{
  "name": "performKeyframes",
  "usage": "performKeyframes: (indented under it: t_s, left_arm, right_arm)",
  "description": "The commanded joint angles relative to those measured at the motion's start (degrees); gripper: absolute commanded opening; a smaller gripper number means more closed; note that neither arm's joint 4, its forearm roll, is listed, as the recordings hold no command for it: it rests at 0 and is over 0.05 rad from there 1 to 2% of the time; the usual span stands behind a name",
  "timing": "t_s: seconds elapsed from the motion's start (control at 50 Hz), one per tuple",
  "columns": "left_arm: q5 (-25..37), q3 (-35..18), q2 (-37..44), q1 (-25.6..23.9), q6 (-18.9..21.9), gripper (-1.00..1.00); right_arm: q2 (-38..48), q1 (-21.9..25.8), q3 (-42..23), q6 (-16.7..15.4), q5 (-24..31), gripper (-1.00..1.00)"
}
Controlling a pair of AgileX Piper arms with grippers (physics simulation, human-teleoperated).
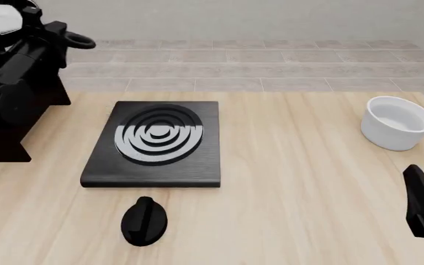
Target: Put the frying pan on top of the cabinet.
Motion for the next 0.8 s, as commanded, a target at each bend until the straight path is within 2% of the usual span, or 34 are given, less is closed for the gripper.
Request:
performKeyframes:
  t_s: [0.02,0.8]
  left_arm:
    - [-0.17,0.66,-2.45,1.71,-0.56,-1.00]
    - [1.00,2.62,-1.33,4.02,-4.03,-1.00]
  right_arm:
    - [-0.03,0.02,0.00,-0.02,0.02,1.00]
    - [0.65,0.17,0.01,-0.47,-0.40,1.00]
